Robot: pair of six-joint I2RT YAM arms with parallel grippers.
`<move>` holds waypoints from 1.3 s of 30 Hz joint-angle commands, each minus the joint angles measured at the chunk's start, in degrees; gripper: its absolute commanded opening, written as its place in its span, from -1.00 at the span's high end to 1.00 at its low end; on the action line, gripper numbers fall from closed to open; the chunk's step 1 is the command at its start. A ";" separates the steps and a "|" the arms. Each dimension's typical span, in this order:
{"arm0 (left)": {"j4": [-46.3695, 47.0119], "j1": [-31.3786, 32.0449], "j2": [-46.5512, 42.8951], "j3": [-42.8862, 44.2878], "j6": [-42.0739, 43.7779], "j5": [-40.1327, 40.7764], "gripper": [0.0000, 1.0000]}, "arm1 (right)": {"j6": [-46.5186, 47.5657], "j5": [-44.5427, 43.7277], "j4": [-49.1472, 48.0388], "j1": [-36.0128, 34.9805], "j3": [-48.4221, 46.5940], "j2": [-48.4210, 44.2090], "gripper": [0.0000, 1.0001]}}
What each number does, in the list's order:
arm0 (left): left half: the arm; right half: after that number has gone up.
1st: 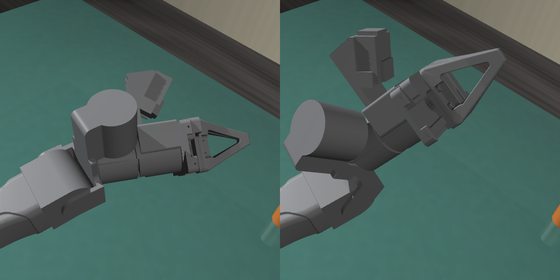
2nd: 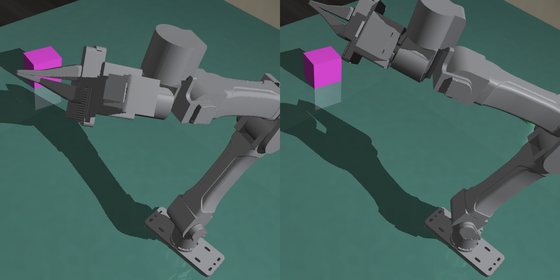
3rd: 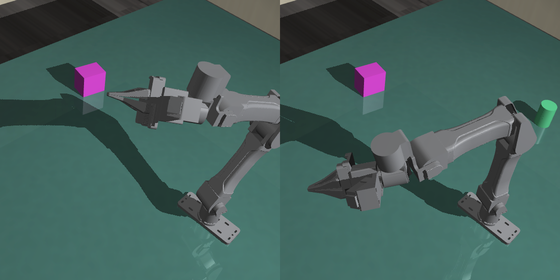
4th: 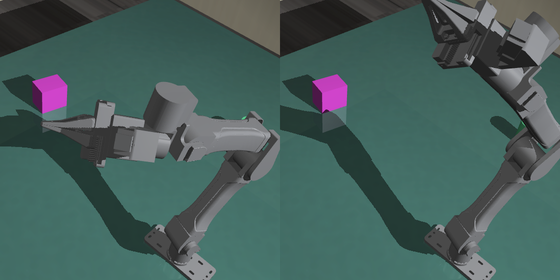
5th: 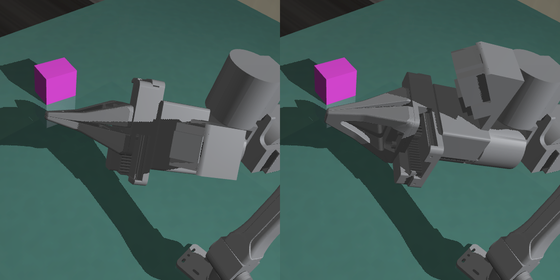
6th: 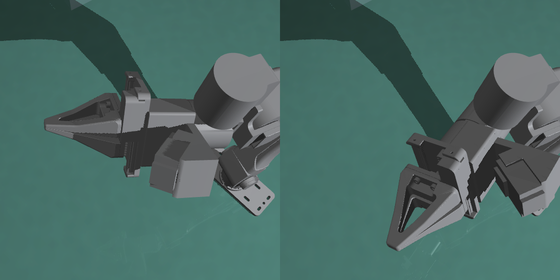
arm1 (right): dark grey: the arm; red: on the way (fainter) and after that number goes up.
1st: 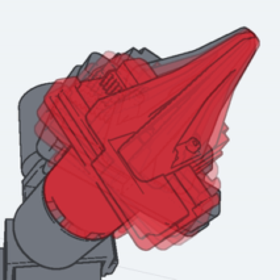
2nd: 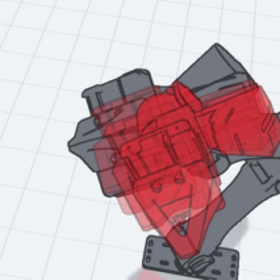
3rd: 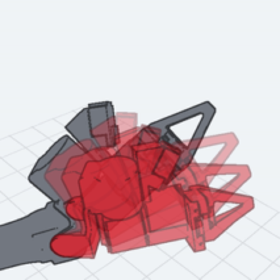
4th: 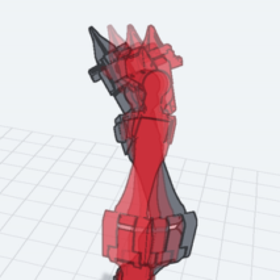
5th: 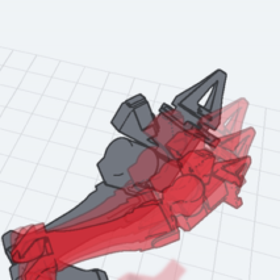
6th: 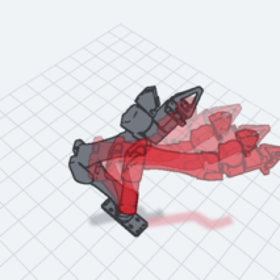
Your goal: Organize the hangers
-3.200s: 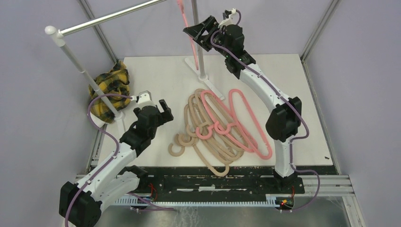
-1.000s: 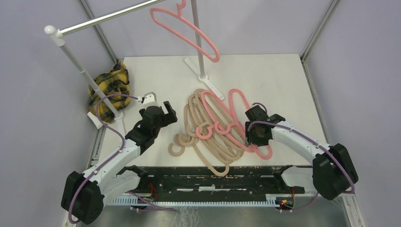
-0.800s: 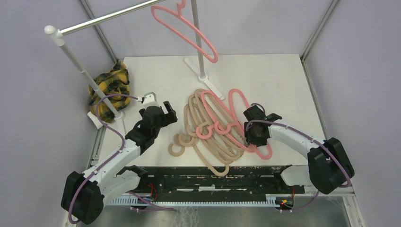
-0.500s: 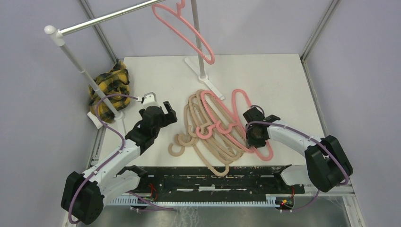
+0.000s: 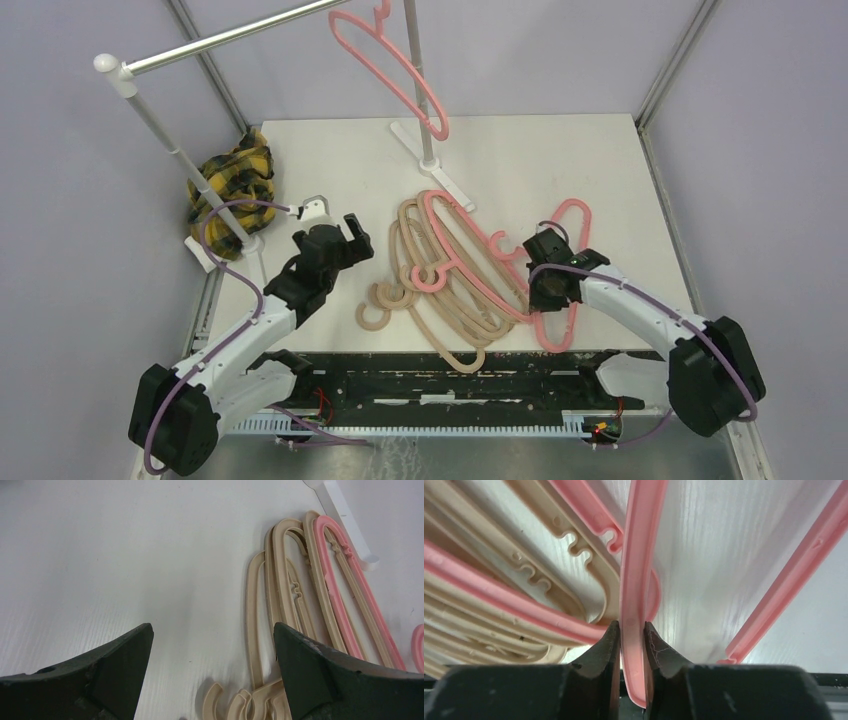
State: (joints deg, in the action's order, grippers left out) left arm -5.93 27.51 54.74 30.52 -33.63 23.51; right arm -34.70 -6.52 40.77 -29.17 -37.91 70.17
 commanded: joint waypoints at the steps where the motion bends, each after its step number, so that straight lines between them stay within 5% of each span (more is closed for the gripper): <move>1: 0.71 0.29 -1.29 0.64 -1.90 1.85 -0.93 | -0.56 -0.82 6.43 -0.20 -5.70 -7.36 0.92; 5: 0.79 0.38 -1.30 0.42 -1.88 2.27 -0.93 | -0.07 2.62 10.89 -0.18 -11.60 -12.54 0.94; 13: 0.34 0.42 0.12 1.10 -1.88 4.17 -0.93 | -3.42 27.17 8.69 -2.10 -23.91 -10.47 0.98; 28: -4.08 0.44 -5.60 2.38 -2.38 6.79 -0.93 | -7.17 35.87 -2.98 -20.01 -42.73 5.88 0.98; 39: -5.02 0.44 -6.56 3.81 -2.23 7.26 -0.93 | 0.51 34.14 -5.54 -26.55 -69.04 20.34 0.98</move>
State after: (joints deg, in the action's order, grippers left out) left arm -11.09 27.77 48.99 31.62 -33.69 29.06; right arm -38.35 27.53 40.64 -55.64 -98.32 87.22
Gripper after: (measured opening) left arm 0.967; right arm 0.237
